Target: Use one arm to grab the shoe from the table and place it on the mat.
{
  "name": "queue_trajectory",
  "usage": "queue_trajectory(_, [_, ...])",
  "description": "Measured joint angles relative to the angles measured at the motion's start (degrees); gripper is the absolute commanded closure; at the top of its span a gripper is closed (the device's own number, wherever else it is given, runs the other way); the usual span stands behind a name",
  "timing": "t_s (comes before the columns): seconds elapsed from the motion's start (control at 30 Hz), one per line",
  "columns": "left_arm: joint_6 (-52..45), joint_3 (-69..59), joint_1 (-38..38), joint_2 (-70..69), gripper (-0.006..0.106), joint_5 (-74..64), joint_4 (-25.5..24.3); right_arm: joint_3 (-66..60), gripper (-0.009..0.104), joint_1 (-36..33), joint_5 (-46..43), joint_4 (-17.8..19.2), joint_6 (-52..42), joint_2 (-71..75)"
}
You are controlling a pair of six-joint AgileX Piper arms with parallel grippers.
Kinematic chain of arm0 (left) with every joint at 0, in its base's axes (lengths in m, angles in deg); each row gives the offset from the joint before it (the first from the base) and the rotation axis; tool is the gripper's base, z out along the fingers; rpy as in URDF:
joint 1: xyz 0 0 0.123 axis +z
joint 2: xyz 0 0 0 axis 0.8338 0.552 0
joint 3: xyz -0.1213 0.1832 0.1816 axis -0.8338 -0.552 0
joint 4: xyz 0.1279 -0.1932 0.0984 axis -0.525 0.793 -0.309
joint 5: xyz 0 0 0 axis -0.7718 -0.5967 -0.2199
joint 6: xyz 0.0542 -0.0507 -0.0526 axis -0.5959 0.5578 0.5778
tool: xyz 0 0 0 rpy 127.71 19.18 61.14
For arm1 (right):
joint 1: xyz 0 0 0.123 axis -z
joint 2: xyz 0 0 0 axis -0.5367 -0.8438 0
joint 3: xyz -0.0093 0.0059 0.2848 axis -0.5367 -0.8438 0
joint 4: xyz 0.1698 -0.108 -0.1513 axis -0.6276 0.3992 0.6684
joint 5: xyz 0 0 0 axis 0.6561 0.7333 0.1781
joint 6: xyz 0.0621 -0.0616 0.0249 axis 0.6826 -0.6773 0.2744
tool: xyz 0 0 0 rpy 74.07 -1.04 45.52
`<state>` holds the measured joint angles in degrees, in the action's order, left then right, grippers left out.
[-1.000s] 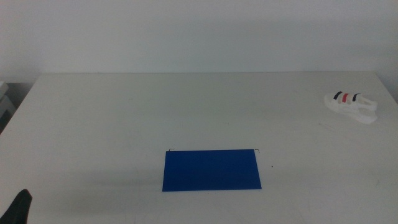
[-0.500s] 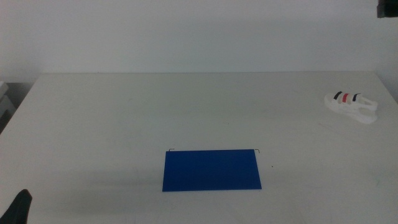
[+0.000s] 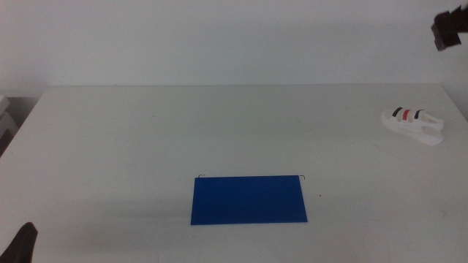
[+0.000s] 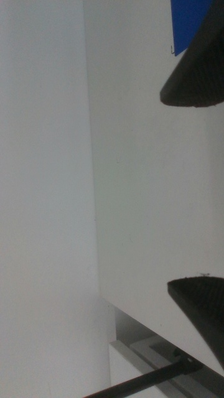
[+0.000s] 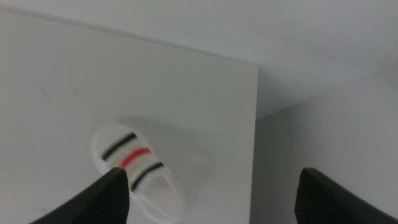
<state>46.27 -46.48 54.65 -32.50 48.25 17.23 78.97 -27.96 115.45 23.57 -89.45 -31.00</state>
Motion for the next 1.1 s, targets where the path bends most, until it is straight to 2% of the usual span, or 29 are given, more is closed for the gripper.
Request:
queue_trajectory(0.27, [0.00, 0.00, 0.00, 0.00, 0.007, 0.00, 0.00, 0.26, 0.003, 1.62, 0.21, -2.64, -10.41, -3.77])
queue_trajectory(0.57, [0.00, 0.00, 0.00, 0.00, 0.007, 0.00, 0.00, 0.28, 0.003, 1.62, 1.56, -4.39, -9.83, -3.99])
queue_trajectory(0.8, [0.00, 0.00, 0.00, 0.00, 0.007, 0.00, 0.00, 0.28, 0.003, 1.62, 2.26, -11.39, -12.70, -3.99])
queue_trajectory(0.9, [0.00, 0.00, 0.00, 0.00, 0.007, 0.00, 0.00, 0.33, 0.003, 1.68, 2.26, -12.83, -18.24, -4.19])
queue_trajectory(1.1, [0.00, 0.00, 0.00, 0.00, 0.007, 0.00, 0.00, 0.33, 0.003, 4.45, 2.26, -19.53, -30.41, -7.78])
